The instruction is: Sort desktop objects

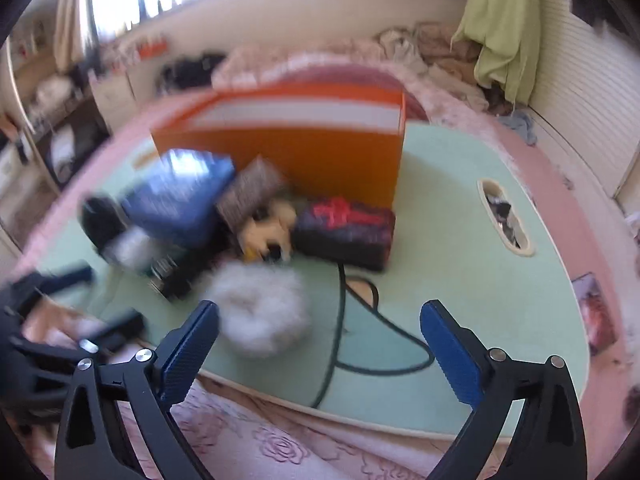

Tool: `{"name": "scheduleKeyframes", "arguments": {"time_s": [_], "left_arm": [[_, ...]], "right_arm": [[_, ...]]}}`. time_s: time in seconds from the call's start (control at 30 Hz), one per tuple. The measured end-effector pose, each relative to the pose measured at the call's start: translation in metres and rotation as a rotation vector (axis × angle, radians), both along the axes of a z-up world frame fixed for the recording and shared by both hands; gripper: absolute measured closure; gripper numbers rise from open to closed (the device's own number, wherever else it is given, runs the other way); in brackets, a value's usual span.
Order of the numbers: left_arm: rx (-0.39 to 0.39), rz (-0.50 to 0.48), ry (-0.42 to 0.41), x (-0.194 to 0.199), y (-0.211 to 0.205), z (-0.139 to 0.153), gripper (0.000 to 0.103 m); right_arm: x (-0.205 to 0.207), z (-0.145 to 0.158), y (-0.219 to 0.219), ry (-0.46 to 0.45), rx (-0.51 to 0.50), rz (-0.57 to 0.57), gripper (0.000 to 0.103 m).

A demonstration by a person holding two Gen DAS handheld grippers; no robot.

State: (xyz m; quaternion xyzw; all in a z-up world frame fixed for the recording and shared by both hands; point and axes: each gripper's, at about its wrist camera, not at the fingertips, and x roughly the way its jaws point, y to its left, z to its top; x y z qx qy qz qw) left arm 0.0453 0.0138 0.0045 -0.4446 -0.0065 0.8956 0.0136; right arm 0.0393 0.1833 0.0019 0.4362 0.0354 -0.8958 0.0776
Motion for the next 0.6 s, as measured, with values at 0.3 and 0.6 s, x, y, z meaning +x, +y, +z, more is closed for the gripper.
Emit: {"name": "scheduleKeyframes", "arguments": {"time_s": [0.3, 0.6], "left_arm": [[-0.007, 0.029, -0.012, -0.0033, -0.0054, -0.0049, 0.0], [-0.008, 0.026, -0.012, -0.0031, -0.0045, -0.0046, 0.0]], "right_arm": [[-0.0011, -0.0095, 0.0033, -0.04, 0.002, 0.045, 0.0], [-0.0011, -0.0097, 0.0034, -0.04, 0.002, 0.044, 0.0]]}}
